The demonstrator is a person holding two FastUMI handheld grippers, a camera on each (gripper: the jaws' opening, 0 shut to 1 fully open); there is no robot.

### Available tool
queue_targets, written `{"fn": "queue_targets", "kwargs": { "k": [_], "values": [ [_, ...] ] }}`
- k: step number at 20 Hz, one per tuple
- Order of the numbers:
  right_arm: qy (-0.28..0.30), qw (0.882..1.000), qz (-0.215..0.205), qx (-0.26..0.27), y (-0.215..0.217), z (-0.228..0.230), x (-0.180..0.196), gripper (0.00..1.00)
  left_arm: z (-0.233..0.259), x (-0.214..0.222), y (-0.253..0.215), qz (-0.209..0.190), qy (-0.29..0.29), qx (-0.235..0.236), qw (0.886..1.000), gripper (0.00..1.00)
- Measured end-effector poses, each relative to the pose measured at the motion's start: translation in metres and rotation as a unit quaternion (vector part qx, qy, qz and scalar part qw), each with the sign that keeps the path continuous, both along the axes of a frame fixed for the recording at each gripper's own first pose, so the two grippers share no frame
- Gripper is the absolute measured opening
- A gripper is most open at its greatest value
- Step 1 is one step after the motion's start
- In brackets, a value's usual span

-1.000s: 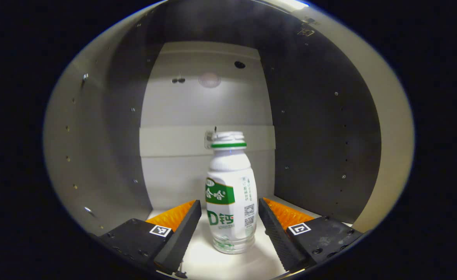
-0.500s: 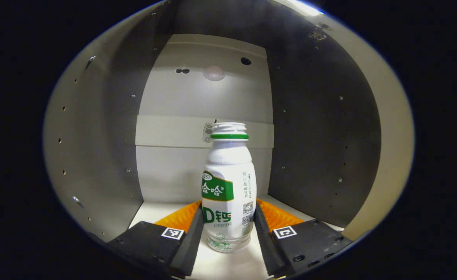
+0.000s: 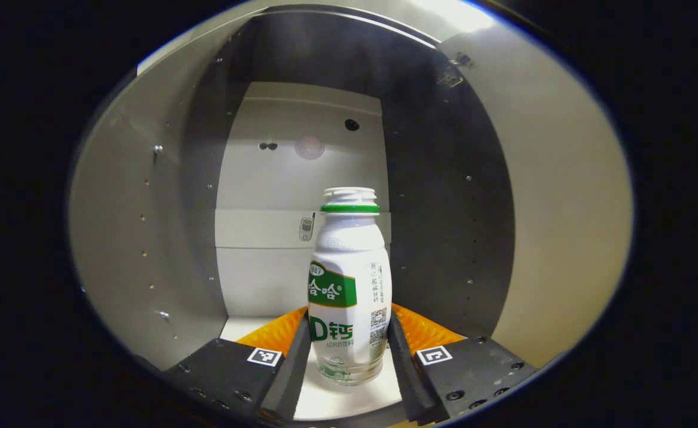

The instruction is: Open the cabinet door with the right hand, grasp the bottle in the cabinet with the left hand and place it on the coaster, then close the cabinet door with the right hand.

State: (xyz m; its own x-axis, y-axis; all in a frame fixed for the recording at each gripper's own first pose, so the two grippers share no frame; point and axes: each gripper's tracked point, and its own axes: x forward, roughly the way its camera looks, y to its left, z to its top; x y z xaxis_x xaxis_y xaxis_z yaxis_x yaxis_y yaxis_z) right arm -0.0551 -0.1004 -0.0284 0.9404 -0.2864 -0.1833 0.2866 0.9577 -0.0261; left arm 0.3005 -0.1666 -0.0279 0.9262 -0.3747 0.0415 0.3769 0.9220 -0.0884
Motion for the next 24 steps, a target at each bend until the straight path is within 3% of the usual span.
{"fn": "queue_targets", "kwargs": {
  "k": [5,13,17,21,22,23,24],
  "values": [
    [-0.012,0.996,0.089,0.028,0.028,0.005,-0.009,0.07,0.002,-0.067,0.015,0.014,0.008,-0.014,1.0,0.68],
    [0.002,0.976,0.213,0.046,0.089,-0.001,-0.002,0.07,-0.046,-0.186,0.072,0.04,0.054,-0.011,0.998,0.68],
    [-0.015,0.974,0.221,0.043,0.128,0.005,0.012,0.07,-0.068,-0.236,0.113,0.04,0.068,-0.006,0.997,0.68],
    [0.0,0.984,0.174,0.026,0.158,-0.02,0.037,0.1,-0.11,-0.274,0.147,0.038,0.103,-0.028,0.994,0.68],
    [0.003,0.986,0.167,0.028,0.168,-0.03,0.045,0.13,-0.124,-0.282,0.151,0.038,0.109,-0.03,0.993,0.68],
    [0.006,0.985,0.166,0.042,0.181,-0.041,0.051,0.28,-0.135,-0.289,0.154,0.036,0.108,-0.028,0.993,0.68],
    [0.005,0.984,0.169,0.064,0.195,-0.049,0.054,0.3,-0.147,-0.294,0.155,0.036,0.109,-0.022,0.993,0.68]
  ]
}}
